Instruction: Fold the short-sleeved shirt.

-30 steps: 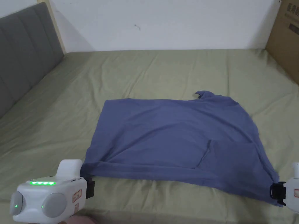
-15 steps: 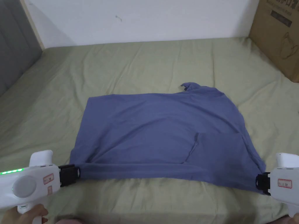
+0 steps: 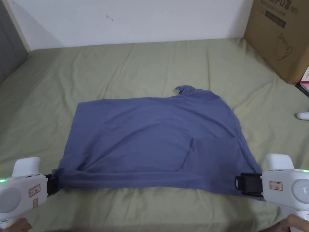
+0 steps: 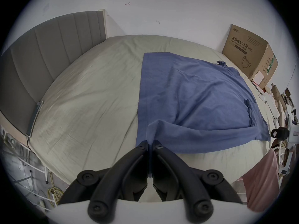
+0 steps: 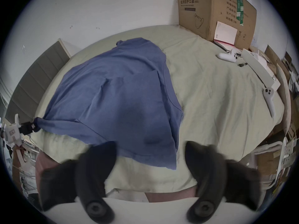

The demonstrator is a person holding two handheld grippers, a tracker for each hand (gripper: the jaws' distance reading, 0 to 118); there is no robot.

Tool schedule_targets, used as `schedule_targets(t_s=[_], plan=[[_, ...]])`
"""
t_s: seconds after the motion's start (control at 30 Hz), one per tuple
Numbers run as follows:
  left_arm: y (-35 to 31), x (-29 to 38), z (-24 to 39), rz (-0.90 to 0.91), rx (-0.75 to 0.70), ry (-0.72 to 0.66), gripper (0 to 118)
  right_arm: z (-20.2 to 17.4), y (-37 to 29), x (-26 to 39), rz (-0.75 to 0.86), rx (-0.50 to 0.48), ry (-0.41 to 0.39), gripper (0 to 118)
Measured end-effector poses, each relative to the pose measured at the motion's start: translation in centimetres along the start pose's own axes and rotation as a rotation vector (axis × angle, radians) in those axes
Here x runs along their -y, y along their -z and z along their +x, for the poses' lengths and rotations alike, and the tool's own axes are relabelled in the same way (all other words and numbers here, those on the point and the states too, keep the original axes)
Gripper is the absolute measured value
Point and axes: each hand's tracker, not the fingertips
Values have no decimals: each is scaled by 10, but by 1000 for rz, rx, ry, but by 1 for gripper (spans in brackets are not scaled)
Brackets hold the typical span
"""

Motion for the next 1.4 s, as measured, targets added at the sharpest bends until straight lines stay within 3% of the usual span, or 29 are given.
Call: schedule_targets(t_s=[0.03,0.07,0.1,0.13,0.17,0.2,0.23,0.5,0.63,0.77,0.93,1.0,1.03,1.07,1.1,1.13,1.2,1.3,1.33,1.37,1.4], plan=[[-1,0,1,0,-1,4,3,3,6,-2,-5,-6,9,92],[-1,0,3,-1,-7,11,3,7,13,-3,-38,-22,36,82],[-1,0,4,-3,-9,15,3,10,20,-4,-57,-52,50,54],[1,0,0,-5,-9,16,3,14,28,-4,-71,-84,56,16],[1,0,0,-7,-10,16,3,14,37,-3,-97,-35,44,6],[1,-1,0,-10,-9,13,3,13,42,-2,-131,17,31,6],[1,-1,0,-15,-4,6,3,12,37,-3,-103,-49,58,5],[-2,-14,-6,-8,-16,10,3,3,-12,-30,-23,-44,18,5],[1,-44,-7,12,-23,11,3,1,-18,-73,25,-67,34,5],[22,-91,-3,30,-104,46,3,2,8,-131,19,-42,39,5],[67,-134,0,-5,-100,33,3,1,67,-178,-51,-5,52,5],[85,-141,5,-48,-117,75,4,-3,85,-184,-65,14,60,15],[92,-142,7,-65,-124,97,13,-4,90,-185,-75,21,66,35],[95,-140,10,-85,-124,111,56,-6,92,-184,-80,44,68,70],[97,-138,11,-90,-136,113,98,-5,93,-183,-75,52,61,83],[99,-136,10,-104,-128,108,118,-4,91,-181,-73,54,61,82],[86,-124,7,-51,-75,85,109,-1,79,-172,-39,36,58,82],[63,-105,0,-57,-60,20,105,-1,54,-154,15,39,4,64],[57,-104,-3,-25,-36,4,105,-1,49,-149,22,46,-10,64],[48,-97,-6,-9,-15,-17,87,-2,43,-139,46,63,-34,34],[43,-91,-7,-20,-3,-36,59,-3,40,-131,54,73,-28,12]])
